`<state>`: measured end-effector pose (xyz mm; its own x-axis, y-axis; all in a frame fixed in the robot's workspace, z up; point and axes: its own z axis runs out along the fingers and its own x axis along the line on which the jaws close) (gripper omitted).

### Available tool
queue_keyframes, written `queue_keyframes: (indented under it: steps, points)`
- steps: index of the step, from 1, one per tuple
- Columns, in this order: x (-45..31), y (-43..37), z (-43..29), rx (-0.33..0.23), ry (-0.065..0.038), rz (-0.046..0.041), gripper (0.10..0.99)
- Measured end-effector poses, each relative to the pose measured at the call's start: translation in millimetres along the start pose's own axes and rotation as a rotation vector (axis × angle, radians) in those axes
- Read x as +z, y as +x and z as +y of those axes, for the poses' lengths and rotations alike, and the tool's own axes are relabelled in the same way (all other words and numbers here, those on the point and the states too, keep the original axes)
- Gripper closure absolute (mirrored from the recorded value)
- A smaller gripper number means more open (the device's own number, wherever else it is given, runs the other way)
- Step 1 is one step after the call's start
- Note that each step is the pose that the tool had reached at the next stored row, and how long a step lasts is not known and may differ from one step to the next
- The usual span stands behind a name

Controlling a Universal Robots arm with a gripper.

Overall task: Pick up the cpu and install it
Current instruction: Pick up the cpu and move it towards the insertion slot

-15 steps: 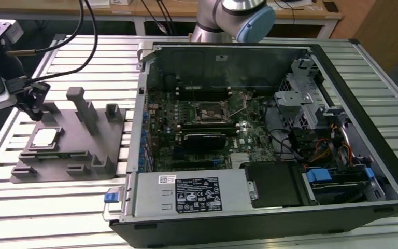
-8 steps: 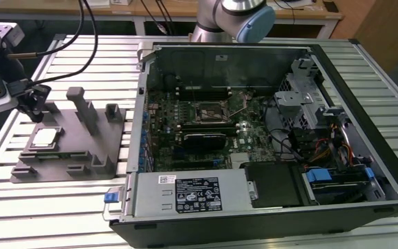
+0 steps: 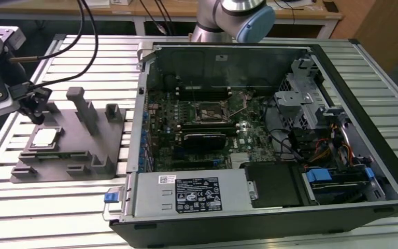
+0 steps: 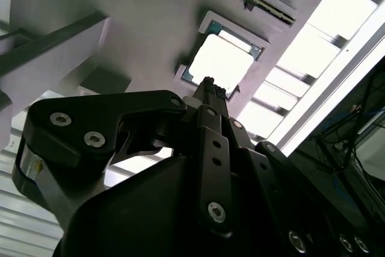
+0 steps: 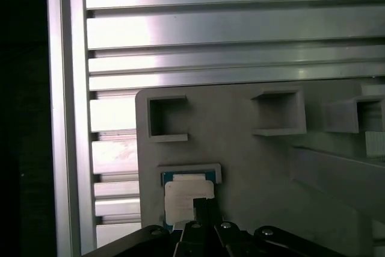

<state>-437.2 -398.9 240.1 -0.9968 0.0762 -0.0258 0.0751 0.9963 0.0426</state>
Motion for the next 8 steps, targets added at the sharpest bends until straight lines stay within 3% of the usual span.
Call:
queue_keyframes:
  steps: [8]
  points:
    - [7.8,1.1,-0.4,0.000,0.000,0.0000,0.980]
